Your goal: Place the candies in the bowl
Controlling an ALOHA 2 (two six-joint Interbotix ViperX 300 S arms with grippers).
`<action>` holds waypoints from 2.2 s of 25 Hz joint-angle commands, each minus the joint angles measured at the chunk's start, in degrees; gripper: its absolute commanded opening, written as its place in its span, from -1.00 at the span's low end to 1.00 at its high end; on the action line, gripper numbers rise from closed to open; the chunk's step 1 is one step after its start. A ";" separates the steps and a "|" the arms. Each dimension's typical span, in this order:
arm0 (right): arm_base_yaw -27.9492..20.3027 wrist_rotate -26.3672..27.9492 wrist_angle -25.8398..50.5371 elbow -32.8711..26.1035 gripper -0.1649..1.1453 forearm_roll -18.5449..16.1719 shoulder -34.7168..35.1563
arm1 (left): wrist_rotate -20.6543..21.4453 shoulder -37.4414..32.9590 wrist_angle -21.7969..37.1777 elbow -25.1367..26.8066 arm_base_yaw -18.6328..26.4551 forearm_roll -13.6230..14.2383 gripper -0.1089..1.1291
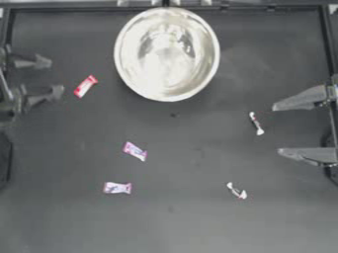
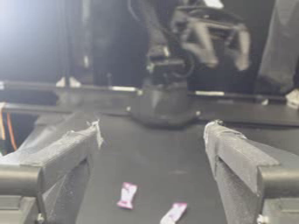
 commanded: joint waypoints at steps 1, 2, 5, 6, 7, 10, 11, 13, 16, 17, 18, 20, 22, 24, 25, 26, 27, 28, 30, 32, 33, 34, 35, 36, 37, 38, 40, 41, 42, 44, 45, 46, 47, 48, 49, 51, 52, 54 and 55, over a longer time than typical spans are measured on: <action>0.09 0.18 -0.44 -0.70 0.76 0.35 0.35 | 0.09 4.75 4.92 -3.87 3.87 0.70 0.82; 0.09 0.26 -0.44 -0.79 0.76 0.35 0.35 | 0.09 6.06 6.24 -4.48 4.83 1.05 0.82; 0.09 0.26 -0.35 -0.70 0.76 0.35 0.44 | 0.18 10.55 8.61 -6.24 6.59 2.55 0.83; 0.00 0.26 -0.35 -0.70 0.76 0.44 0.44 | 0.26 11.87 8.70 -6.68 7.03 3.25 0.83; 0.09 0.26 -0.35 -0.70 0.76 0.44 0.53 | 0.26 13.18 8.70 -7.12 7.47 3.87 0.83; 0.09 0.26 -0.44 -0.79 0.76 0.62 0.88 | 0.35 16.96 9.23 -8.09 8.96 4.48 0.84; 0.09 0.26 -0.44 -0.79 0.76 0.62 1.05 | 0.53 18.11 9.32 -8.26 9.58 4.57 0.84; 0.09 0.26 -0.44 -0.88 0.76 0.62 1.49 | 0.88 20.48 9.84 -8.35 10.81 4.66 0.84; 0.09 0.26 -0.44 -0.97 0.76 0.62 1.67 | 1.76 23.03 9.93 -8.35 11.78 5.01 0.84; 0.00 0.26 -0.44 -0.88 0.76 0.62 1.67 | 2.20 23.91 9.93 -8.35 11.78 5.01 0.84; 0.00 0.26 -0.44 -0.97 0.76 0.62 1.76 | 2.55 24.70 9.93 -8.44 11.87 5.01 0.84; 0.09 0.26 -0.44 -0.97 0.76 0.62 1.76 | 2.72 26.37 9.93 -8.70 12.13 5.01 0.84; 0.09 0.35 -0.44 -0.97 0.76 0.62 1.85 | 3.08 28.04 9.84 -8.88 12.22 5.01 0.83; 0.09 0.35 -0.44 -0.97 0.76 0.62 1.85 | 3.52 29.97 9.76 -9.23 12.22 5.01 0.83; 0.09 0.35 -0.44 -0.97 0.76 0.62 1.85 | 3.69 30.76 9.67 -9.40 12.22 5.01 0.83; 0.09 0.35 -0.44 -0.97 0.76 0.62 1.85 | 3.87 31.55 9.49 -9.58 12.22 5.01 0.83; 0.09 0.35 -0.35 -0.97 0.76 0.62 1.85 | 3.87 32.26 9.40 -9.67 12.22 5.01 0.83; 0.09 0.35 -0.44 -0.97 0.76 0.62 1.85 | 3.87 32.96 9.23 -9.84 12.22 5.01 0.83; 0.09 0.35 -0.44 -0.97 0.76 0.88 1.85 | 3.87 34.45 8.61 -10.11 12.13 4.92 0.83; 0.09 0.35 -0.44 -0.88 0.76 1.05 1.85 | 3.87 35.95 8.09 -10.28 12.22 4.92 0.83; 0.00 0.35 -0.44 -0.79 0.76 1.05 1.85 | 3.87 36.65 7.73 -10.28 12.13 4.92 0.83; 0.00 0.35 -0.44 -0.79 0.76 1.05 1.85 | 3.87 37.35 7.38 -10.28 12.22 4.83 0.83; 0.09 0.35 -0.44 -0.79 0.76 1.05 1.85 | 3.87 38.23 6.94 -10.28 12.13 4.57 0.83; 0.09 0.35 -0.44 -0.79 0.76 1.05 1.85 | 3.69 38.85 6.77 -10.28 12.13 4.39 0.83; 0.09 0.35 -0.44 -0.79 0.76 1.05 1.85 | 3.78 39.46 6.68 -10.37 11.95 4.22 0.83; 0.09 0.35 -0.44 -0.79 0.76 1.05 1.85 | 3.78 40.17 6.59 -10.46 11.78 4.04 0.83; 0.09 0.35 -0.44 -0.79 0.76 1.05 1.85 | 3.69 41.31 6.42 -10.72 11.16 4.04 0.83; 0.09 0.35 -0.44 -0.79 0.76 1.05 1.85 | 3.69 41.84 6.33 -10.90 10.90 4.04 0.83; 0.09 0.35 -0.44 -0.79 0.76 1.05 1.85 | 3.69 42.36 6.15 -10.99 10.72 4.04 0.83; 0.00 0.35 -0.44 -0.79 0.76 1.05 1.93 | 3.69 43.33 5.71 -11.43 10.55 4.13 0.83; 0.09 0.35 -0.35 -0.79 0.76 1.05 2.11 | 3.69 43.86 5.45 -11.60 10.46 4.13 0.83; 0.09 0.35 -0.44 -0.79 0.76 1.05 2.11 | 3.60 44.38 5.27 -11.87 10.37 4.04 0.83; 0.09 0.35 -0.44 -0.79 0.76 1.05 2.29 | 3.60 44.91 5.19 -12.04 10.37 4.13 0.83; 0.09 0.35 -0.44 -0.88 0.76 1.05 2.46 | 3.69 45.44 5.10 -12.22 10.28 4.13 0.83; 0.09 0.35 -0.44 -0.97 0.76 1.05 2.64 | 3.69 46.32 5.01 -12.30 10.20 4.13 0.83; 0.09 0.35 -1.05 -0.97 0.76 1.05 2.90 | 3.78 47.64 5.10 -12.57 10.20 4.22 0.83; 0.09 0.18 -1.58 -0.97 0.76 1.05 3.08 | 3.78 48.25 5.01 -12.74 10.20 4.22 0.82; 0.09 0.09 -2.72 -0.79 0.76 1.05 3.52 | 3.78 49.48 5.01 -13.01 10.20 4.39 0.82; 0.09 0.09 -3.25 -0.79 0.76 1.05 3.78 | 3.78 50.10 5.01 -13.27 10.20 4.57 0.82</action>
